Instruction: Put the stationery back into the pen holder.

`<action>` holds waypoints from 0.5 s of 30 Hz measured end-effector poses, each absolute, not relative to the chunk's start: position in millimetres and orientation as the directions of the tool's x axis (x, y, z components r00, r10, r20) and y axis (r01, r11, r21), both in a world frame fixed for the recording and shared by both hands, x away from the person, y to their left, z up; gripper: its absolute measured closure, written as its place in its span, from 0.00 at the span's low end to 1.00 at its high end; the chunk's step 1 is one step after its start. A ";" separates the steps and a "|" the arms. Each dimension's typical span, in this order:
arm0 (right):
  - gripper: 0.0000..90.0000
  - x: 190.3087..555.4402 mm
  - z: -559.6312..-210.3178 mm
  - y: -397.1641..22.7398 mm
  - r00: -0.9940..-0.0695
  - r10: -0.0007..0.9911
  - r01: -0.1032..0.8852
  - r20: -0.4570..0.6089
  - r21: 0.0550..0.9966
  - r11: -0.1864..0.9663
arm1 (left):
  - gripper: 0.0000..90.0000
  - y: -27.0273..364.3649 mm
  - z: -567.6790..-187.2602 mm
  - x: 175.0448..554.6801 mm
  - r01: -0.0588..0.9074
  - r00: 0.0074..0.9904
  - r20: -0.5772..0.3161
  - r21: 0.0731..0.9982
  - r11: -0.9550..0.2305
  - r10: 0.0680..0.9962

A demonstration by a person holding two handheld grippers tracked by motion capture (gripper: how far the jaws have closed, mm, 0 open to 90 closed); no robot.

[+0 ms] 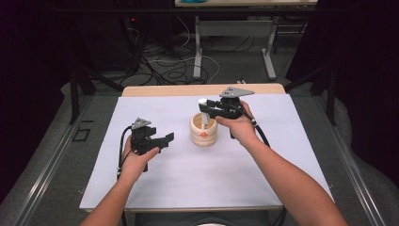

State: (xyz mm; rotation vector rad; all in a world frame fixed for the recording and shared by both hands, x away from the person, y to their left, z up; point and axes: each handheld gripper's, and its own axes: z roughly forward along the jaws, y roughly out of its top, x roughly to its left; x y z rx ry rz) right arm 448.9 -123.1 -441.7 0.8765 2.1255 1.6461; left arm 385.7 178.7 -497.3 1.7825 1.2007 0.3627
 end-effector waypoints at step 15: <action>0.75 448.3 -462.2 -113.7 -0.755 0.643 0.285 0.125 0.947 0.150 | 0.12 181.2 -497.1 386.2 0.571 0.463 -0.237 0.816 -0.083 0.854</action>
